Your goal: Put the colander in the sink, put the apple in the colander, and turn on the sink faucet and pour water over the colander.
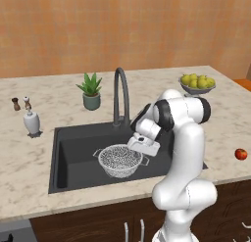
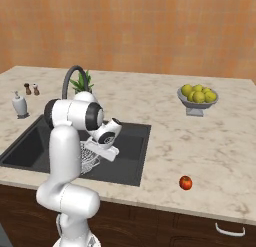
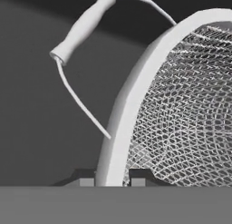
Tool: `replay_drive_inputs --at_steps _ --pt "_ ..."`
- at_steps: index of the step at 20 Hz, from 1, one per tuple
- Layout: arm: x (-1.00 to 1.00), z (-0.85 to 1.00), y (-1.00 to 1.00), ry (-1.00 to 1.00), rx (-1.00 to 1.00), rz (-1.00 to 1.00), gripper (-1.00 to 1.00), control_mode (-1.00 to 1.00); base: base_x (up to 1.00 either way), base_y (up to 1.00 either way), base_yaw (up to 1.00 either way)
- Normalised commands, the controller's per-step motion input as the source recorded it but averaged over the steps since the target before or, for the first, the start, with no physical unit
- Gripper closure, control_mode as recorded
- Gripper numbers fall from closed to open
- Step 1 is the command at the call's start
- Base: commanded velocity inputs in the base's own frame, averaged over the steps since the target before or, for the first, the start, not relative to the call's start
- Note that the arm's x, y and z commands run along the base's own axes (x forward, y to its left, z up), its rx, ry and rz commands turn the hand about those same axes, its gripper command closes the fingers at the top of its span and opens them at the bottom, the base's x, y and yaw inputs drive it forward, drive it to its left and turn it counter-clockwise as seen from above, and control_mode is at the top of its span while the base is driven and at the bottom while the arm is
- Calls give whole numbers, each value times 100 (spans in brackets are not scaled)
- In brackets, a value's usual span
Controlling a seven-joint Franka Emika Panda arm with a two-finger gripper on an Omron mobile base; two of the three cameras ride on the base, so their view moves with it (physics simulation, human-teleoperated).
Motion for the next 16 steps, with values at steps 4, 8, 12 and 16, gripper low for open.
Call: replay_drive_inputs --at_steps 4,8,12,16 --pt "-12 -14 -1 -15 -4 11 -100 -100 0 0 0" --pt "-4 -1 -4 -9 -2 4 -100 -100 0 0 0" --pt "-23 21 -19 -6 0 1 -100 -100 0 0 0" --pt "-32 41 -32 -10 0 0 -100 -100 0 0 0"
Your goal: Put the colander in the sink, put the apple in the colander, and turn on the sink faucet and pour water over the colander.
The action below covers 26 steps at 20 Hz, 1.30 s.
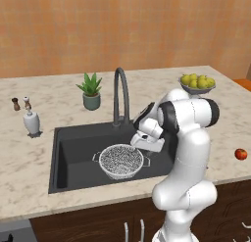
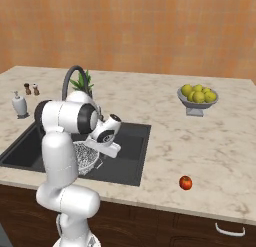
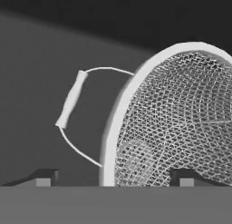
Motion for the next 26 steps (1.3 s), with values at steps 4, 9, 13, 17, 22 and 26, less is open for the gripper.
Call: replay_drive_inputs --at_steps 4,9,13,17,22,26 --pt "-27 57 -45 -1 0 0 -100 -100 0 0 0" --pt "-31 68 -47 0 0 0 -100 -100 0 0 0" --pt "-35 74 -41 2 0 -13 -100 -100 0 0 0" --pt "-35 69 -40 6 0 -21 -100 -100 0 0 0" --pt "-44 55 -33 8 0 -45 -100 -100 0 0 0" --pt "-47 43 -32 13 0 -57 -100 -100 0 0 0"
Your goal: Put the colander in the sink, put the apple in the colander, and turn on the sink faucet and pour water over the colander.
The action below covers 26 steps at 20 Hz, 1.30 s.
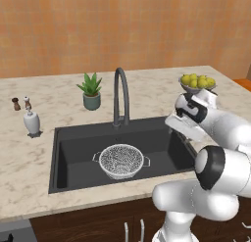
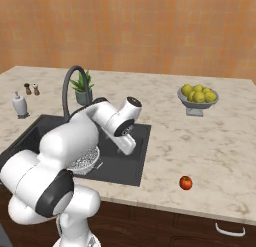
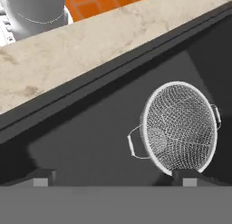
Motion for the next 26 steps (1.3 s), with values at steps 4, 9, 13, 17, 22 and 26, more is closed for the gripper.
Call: replay_drive_inputs --at_steps 4,9,13,17,22,26 --pt "-41 35 -26 21 0 -63 -100 -100 0 0 0" --pt "-32 15 -20 32 -4 -67 -100 -100 0 0 0" --pt "-31 8 -28 33 -7 -64 -100 -100 0 0 0" --pt "-29 0 -44 35 -8 -54 -100 -100 0 0 0" --pt "-40 -8 -43 12 -6 -36 -100 -100 0 0 0" --pt "-9 0 -38 16 -1 -57 -100 -100 0 0 0"
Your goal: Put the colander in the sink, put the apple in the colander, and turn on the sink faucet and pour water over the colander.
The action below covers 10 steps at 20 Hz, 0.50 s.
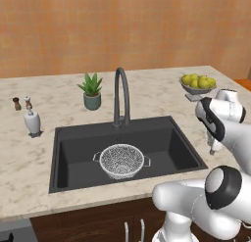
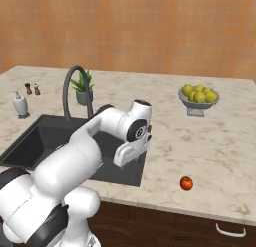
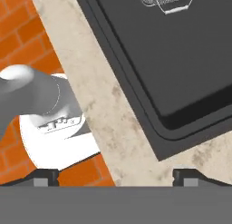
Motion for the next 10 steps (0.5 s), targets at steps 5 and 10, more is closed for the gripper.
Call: replay_drive_inputs --at_steps 5,10 --pt "-4 0 -28 11 -7 -87 -100 -100 0 0 0" --pt "0 0 -46 1 -1 -84 -100 -100 0 0 0"
